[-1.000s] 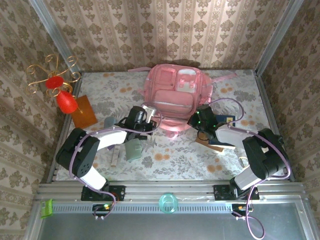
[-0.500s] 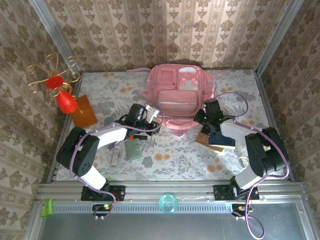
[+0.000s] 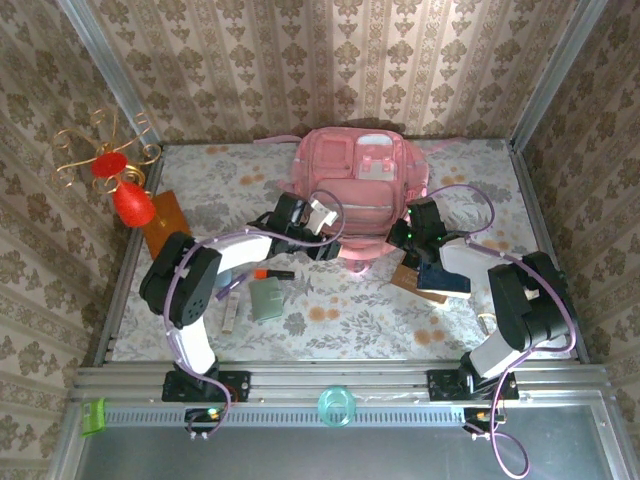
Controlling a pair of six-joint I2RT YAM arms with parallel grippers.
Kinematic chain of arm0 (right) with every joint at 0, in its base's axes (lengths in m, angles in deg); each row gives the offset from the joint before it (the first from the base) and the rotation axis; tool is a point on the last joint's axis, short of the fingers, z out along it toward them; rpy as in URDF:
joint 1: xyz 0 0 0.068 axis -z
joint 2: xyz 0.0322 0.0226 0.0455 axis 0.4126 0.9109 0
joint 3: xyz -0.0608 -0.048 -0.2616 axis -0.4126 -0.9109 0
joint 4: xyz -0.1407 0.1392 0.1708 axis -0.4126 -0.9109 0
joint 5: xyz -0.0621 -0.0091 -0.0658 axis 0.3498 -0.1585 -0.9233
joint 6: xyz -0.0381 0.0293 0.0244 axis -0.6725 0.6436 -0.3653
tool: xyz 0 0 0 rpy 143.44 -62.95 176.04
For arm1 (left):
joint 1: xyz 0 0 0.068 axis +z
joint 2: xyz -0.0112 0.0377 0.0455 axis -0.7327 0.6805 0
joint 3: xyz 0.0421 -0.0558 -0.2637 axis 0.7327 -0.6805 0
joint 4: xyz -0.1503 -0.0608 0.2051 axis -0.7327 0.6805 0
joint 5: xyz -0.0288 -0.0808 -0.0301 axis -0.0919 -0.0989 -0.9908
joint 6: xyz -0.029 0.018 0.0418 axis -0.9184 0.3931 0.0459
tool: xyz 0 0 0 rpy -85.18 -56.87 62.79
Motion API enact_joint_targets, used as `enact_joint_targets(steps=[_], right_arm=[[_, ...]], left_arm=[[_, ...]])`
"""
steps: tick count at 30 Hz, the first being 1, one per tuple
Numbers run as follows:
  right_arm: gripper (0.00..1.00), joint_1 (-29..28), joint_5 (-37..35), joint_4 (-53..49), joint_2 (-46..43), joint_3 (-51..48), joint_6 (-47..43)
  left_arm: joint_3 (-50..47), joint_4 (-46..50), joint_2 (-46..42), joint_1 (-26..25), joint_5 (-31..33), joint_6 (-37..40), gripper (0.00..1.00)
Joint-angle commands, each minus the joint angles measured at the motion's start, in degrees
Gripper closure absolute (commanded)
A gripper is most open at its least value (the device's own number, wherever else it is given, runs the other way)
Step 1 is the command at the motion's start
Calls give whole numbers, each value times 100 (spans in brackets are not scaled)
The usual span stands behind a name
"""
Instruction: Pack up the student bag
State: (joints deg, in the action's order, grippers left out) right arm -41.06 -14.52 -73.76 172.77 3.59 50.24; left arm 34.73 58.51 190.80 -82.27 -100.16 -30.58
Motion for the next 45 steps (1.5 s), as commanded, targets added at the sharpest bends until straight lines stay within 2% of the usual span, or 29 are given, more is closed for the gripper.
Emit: enact_joint_targets(steps=[1,6,8,11,17,26,31,40,45], right_arm=[[100,6,171,304,113,97,-39],[100,6,190,323,149,84,-39],[100,16,190,329,157,84,-38],[100,11,215,370,177,75,-13],[100,15,224,422,234,32,26],[100,16,247,452,219,38,24],[100,16,289,489,261,14,40],[100,106,172,386,158,-14,-87],[100,160,161,299,133,5,-196]], left_arm=[[150,203,130,0,-16,157,55],[150,432,27,146,333,255,52],[116,401,18,193,342,147,43],[80,296,23,177,376,93,42],[311,186,187,73,18,-53,43],[522,255,444,-65,244,-108,50],[534,202,516,-131,450,-71,61],[278,22,355,-114,873,8,100],[128,-79,217,-81,1018,16,100]])
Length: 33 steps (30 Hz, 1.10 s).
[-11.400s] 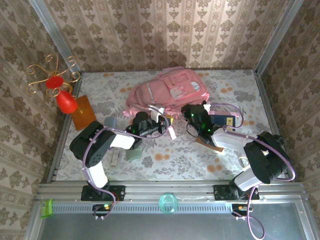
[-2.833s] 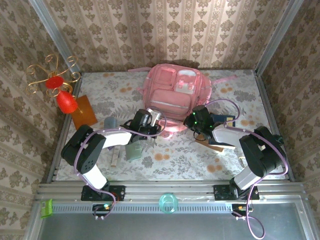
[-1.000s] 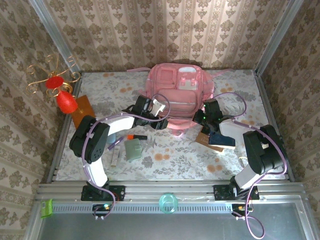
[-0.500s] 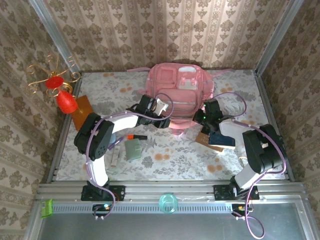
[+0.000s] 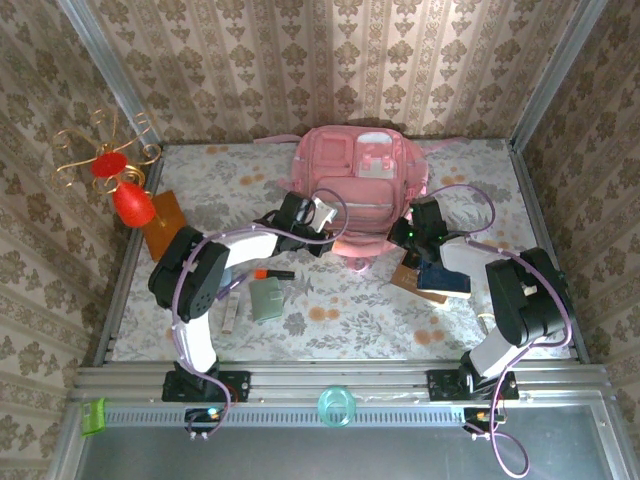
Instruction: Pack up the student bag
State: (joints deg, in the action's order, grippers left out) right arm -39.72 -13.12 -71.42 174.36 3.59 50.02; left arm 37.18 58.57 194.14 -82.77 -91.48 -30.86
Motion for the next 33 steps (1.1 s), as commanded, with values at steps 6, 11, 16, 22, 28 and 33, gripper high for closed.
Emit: enact_joint_targets(steps=[6,11,16,22,28,33], right_arm=[[100,177,-316,-355,-138,108,-483],[100,374,-598,-773,2,445,-803],[100,590,-587,-921,347,913,-858],[78,624,-74,-1091,515,1453,-793],[26,413,-296,-1688,-442,901,-769],[13,-227,-38,-1146,-751,138,96]], left_arm=[[-159,355,-266,72,518,-16,100],[-605,448,-679,243,554,-129,100],[-892,598,-906,231,330,-76,100],[-839,290,-1000,39,0,-420,100],[-737,10,-1082,-287,123,-810,100],[-716,-45,-1107,-364,150,-894,100]])
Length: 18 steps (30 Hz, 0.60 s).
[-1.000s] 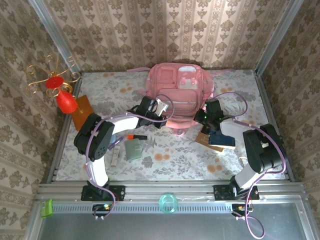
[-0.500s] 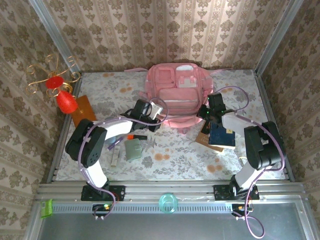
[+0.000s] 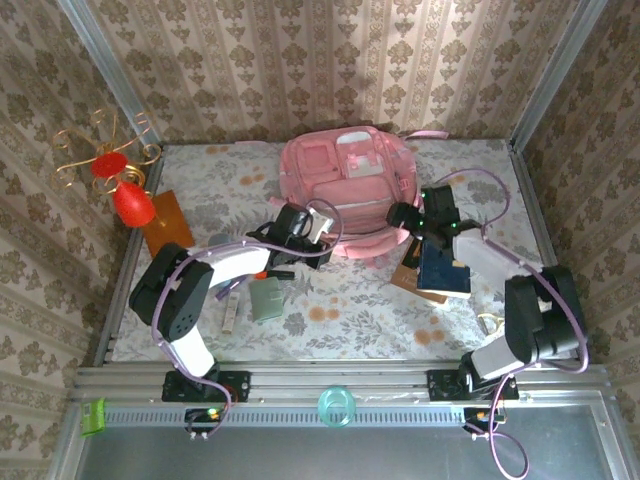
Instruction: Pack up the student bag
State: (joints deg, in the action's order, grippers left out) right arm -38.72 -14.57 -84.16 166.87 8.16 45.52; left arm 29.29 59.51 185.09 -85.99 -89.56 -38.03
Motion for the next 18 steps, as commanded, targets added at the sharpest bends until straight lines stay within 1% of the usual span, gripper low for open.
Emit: enact_joint_targets(steps=[1,3,7,9,10,14,15,16,18], right_arm=[[11,-467,87,230,55,-364,696],[10,-652,-49,456,220,-458,923],[10,-786,-94,1005,573,-654,1294],[16,-793,-78,1305,674,-718,1325],[27,-778,-101,1412,672,-741,1307],[83,-557,-504,1242,384,-746,924],[93,-485,-589,1156,292,-755,835],[99,-378,-663,1058,202,-761,731],[100,-137,-680,907,25,-760,546]], left_arm=[[70,-143,-221,-49,-47,-177,100],[64,-137,-268,-67,-43,-166,100],[15,-105,-370,-68,-15,-159,100],[-9,-87,-430,-71,-15,-133,100],[-44,-70,-479,-70,29,-111,100],[-192,107,-655,19,241,52,100],[-222,182,-656,59,337,107,100],[-257,265,-647,100,446,167,100],[-321,350,-625,198,602,302,100]])
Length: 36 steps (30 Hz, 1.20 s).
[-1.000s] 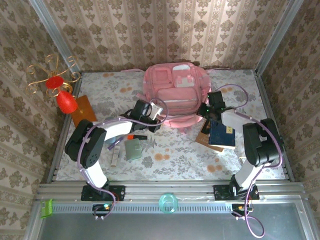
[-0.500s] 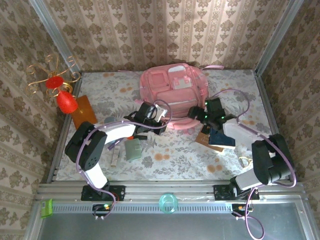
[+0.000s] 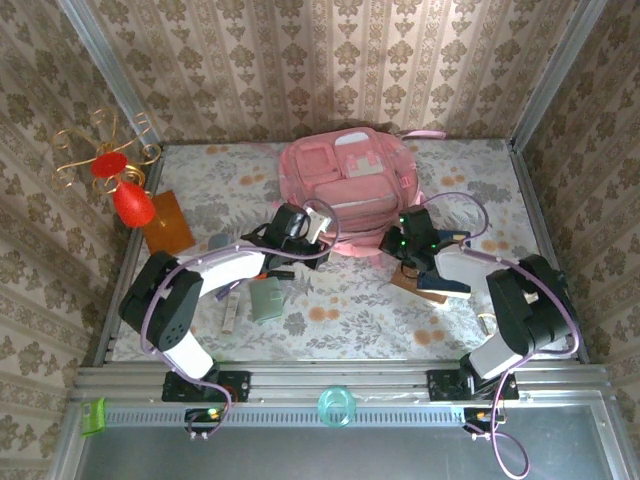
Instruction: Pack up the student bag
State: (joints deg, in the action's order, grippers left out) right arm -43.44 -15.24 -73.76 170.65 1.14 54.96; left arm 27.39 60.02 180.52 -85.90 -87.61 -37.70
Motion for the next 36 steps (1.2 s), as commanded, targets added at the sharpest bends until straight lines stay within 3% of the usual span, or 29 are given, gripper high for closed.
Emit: enact_joint_targets(steps=[1,8,15,16,19,23,26,30,36], right_arm=[[100,448,-609,-171,-416,-58,-467],[100,1120,-92,-677,-334,469,-1166],[99,1281,425,-1066,36,1026,-1532],[94,1287,450,-1119,42,1045,-1547],[66,1281,533,-1235,-43,959,-1547],[38,1186,762,-1189,-451,592,-1227],[31,932,1000,-881,-702,269,-767],[24,369,774,-540,-674,78,-265],[27,108,544,-82,-107,283,170]], left_arm=[[-151,320,-144,242,475,313,100],[-89,522,92,597,853,620,100],[32,362,279,627,842,618,100],[43,318,275,611,761,578,100],[83,147,182,504,356,421,100],[173,92,82,244,125,244,100],[210,72,55,115,95,173,100],[245,104,28,47,114,160,100],[189,128,-52,-15,132,203,100]])
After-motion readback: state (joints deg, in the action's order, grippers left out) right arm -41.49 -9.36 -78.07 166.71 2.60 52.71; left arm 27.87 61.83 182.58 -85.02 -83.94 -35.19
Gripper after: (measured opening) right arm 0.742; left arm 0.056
